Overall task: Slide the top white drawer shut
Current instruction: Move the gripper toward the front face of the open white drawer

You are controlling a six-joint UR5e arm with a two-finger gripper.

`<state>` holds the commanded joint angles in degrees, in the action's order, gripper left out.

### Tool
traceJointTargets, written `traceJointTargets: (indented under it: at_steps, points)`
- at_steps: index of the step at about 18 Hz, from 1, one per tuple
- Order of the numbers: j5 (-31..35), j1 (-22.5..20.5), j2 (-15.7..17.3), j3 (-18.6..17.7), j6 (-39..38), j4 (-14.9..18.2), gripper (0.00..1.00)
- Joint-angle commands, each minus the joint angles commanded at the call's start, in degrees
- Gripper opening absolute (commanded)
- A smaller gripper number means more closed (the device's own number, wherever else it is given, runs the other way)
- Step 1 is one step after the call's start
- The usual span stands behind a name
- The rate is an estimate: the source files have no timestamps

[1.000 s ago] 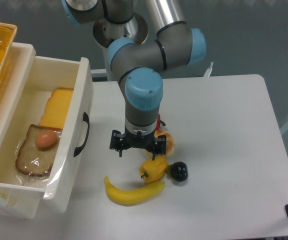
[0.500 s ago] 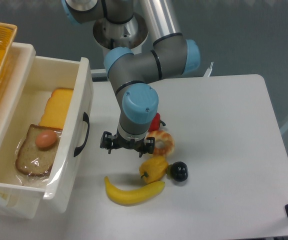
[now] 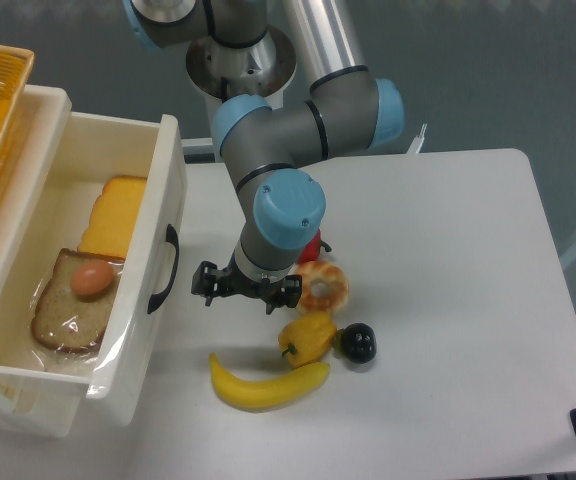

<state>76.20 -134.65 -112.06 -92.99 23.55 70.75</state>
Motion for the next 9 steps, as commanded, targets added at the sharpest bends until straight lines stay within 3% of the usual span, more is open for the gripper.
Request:
traceJointTargets:
  at_steps: [9]
  points:
    - [-0.88,0.97,0.44,-0.97,0.35,0.00,1.00]
